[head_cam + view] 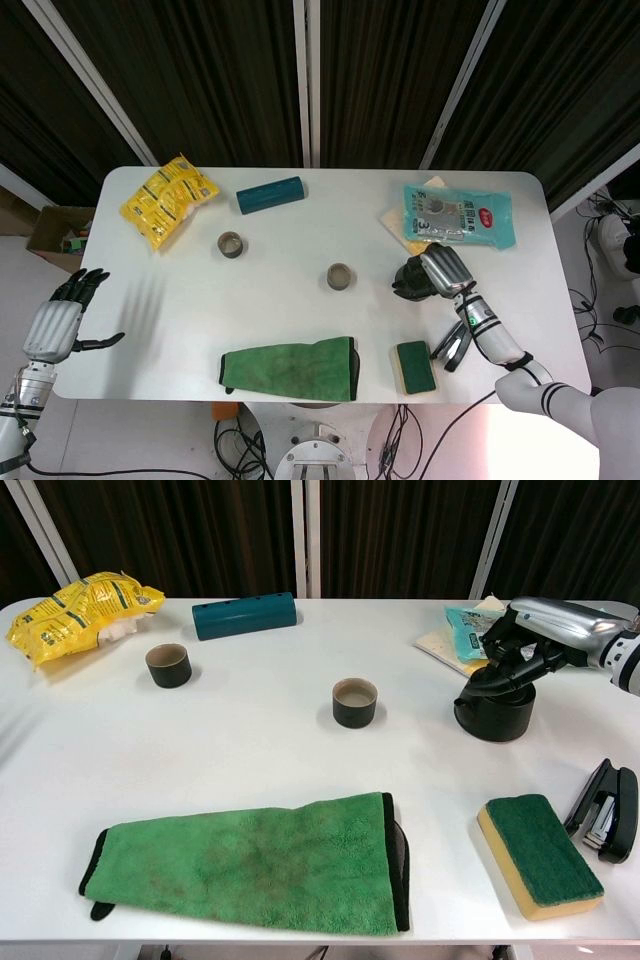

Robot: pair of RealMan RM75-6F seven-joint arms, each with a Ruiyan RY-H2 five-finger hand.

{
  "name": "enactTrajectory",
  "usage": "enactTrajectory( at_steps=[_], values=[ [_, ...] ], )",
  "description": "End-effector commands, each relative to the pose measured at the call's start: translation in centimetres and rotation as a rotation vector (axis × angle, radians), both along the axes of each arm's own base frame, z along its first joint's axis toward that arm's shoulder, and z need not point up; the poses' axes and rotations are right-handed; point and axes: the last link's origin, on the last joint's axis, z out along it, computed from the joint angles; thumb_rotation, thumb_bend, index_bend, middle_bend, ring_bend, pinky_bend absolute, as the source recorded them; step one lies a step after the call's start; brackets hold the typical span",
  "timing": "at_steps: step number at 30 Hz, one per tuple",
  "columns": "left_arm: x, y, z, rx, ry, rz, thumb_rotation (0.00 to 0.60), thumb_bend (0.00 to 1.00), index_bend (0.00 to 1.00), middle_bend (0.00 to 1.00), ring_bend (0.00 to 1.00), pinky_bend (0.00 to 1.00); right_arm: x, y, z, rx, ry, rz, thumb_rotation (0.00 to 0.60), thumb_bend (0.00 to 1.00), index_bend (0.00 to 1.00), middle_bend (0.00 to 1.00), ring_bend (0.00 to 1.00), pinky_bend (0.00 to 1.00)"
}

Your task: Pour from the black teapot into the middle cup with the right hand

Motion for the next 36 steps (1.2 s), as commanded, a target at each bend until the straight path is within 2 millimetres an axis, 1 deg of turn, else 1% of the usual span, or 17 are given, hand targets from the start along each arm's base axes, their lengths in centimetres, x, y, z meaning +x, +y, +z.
enactTrajectory(
  at_steps=[1, 2, 4, 6, 9, 11, 13, 15, 19, 22, 25, 26, 29, 31, 33, 35, 36],
  values=[
    [0.0, 0.0, 0.0, 0.000, 0.000, 0.000, 0.442, 0.07, 0.12, 0.09, 0.03, 0.18, 0.0, 0.0, 0.1, -0.006, 0.000, 0.005, 0.340, 0.00, 0.54, 0.67, 0.45, 0.18],
    [0.0, 0.0, 0.0, 0.000, 0.000, 0.000, 0.442, 0.06, 0.12, 0.09, 0.03, 0.18, 0.1, -0.1, 0.2, -0.010, 0.003, 0.008, 0.341, 0.00, 0.47, 0.61, 0.41, 0.16],
    [0.0, 0.0, 0.0, -0.001, 0.000, -0.001, 0.442, 0.06, 0.12, 0.09, 0.03, 0.18, 0.0, -0.1, 0.2, -0.015, 0.012, 0.014, 0.340, 0.00, 0.42, 0.53, 0.32, 0.09],
    [0.1, 0.0, 0.0, -0.001, 0.000, -0.001, 0.442, 0.06, 0.12, 0.09, 0.03, 0.18, 0.0, -0.1, 0.3, -0.021, 0.029, 0.021, 0.338, 0.00, 0.34, 0.42, 0.21, 0.01],
    [0.1, 0.1, 0.0, -0.001, 0.000, -0.002, 0.442, 0.06, 0.12, 0.09, 0.03, 0.18, 0.0, -0.1, 0.4, -0.022, 0.049, 0.026, 0.339, 0.00, 0.22, 0.31, 0.11, 0.00],
    [0.1, 0.1, 0.0, 0.000, 0.000, -0.002, 0.442, 0.07, 0.12, 0.09, 0.03, 0.18, 0.0, -0.1, 0.5, -0.021, 0.060, 0.028, 0.339, 0.00, 0.11, 0.21, 0.03, 0.00],
    [0.1, 0.1, 0.0, 0.001, 0.000, -0.003, 0.440, 0.06, 0.12, 0.09, 0.03, 0.18, 0.0, 0.0, 0.7, -0.024, 0.063, 0.031, 0.339, 0.00, 0.02, 0.14, 0.00, 0.00],
    [0.2, 0.1, 0.1, 0.002, -0.001, -0.004, 0.440, 0.07, 0.12, 0.09, 0.03, 0.18, 0.1, 0.0, 0.9, -0.038, 0.063, 0.038, 0.339, 0.00, 0.00, 0.08, 0.00, 0.00],
    [0.2, 0.1, 0.1, 0.004, 0.000, -0.007, 0.442, 0.06, 0.12, 0.09, 0.03, 0.18, 0.2, 0.1, 1.5, -0.094, 0.070, 0.069, 0.338, 0.00, 0.00, 0.01, 0.00, 0.00],
    [0.3, 0.1, 0.2, 0.009, -0.001, -0.008, 0.441, 0.07, 0.12, 0.09, 0.03, 0.18, 0.4, 0.4, 2.3, -0.169, 0.061, 0.121, 0.338, 0.00, 0.00, 0.00, 0.00, 0.00],
    [0.3, 0.0, 0.3, 0.013, -0.001, -0.008, 0.442, 0.07, 0.12, 0.09, 0.03, 0.18, 0.6, 1.5, 3.8, -0.263, 0.071, 0.194, 0.340, 0.00, 0.00, 0.00, 0.00, 0.00],
    [0.3, 0.0, 0.4, 0.016, 0.000, -0.009, 0.444, 0.07, 0.12, 0.09, 0.03, 0.18, 0.5, 2.1, 4.3, -0.291, 0.072, 0.212, 0.340, 0.00, 0.00, 0.00, 0.00, 0.00],
    [0.4, -0.1, 0.6, 0.027, 0.003, -0.010, 0.443, 0.06, 0.12, 0.09, 0.03, 0.18, 0.0, 5.1, 6.5, -0.380, 0.066, 0.219, 0.339, 0.00, 0.00, 0.00, 0.00, 0.00],
    [0.4, -0.3, 0.8, 0.037, 0.004, -0.012, 0.442, 0.06, 0.12, 0.09, 0.03, 0.18, -1.0, 8.1, 8.2, -0.430, 0.089, 0.175, 0.339, 0.03, 0.00, 0.00, 0.00, 0.00],
    [0.5, -0.5, 1.0, 0.048, 0.009, -0.016, 0.445, 0.07, 0.12, 0.09, 0.03, 0.18, -2.7, 11.4, 9.7, -0.467, 0.133, 0.094, 0.339, 0.07, 0.00, 0.00, 0.00, 0.00],
    [0.5, -0.7, 1.1, 0.055, 0.014, -0.019, 0.441, 0.07, 0.12, 0.09, 0.03, 0.18, -4.6, 14.1, 10.5, -0.481, 0.173, -0.007, 0.340, 0.09, 0.00, 0.00, 0.00, 0.00],
    [0.6, -0.8, 1.1, 0.058, 0.019, -0.023, 0.440, 0.07, 0.12, 0.09, 0.03, 0.18, -5.9, 15.7, 11.0, -0.484, 0.190, -0.081, 0.340, 0.10, 0.00, 0.00, 0.00, 0.00]
  ],
)
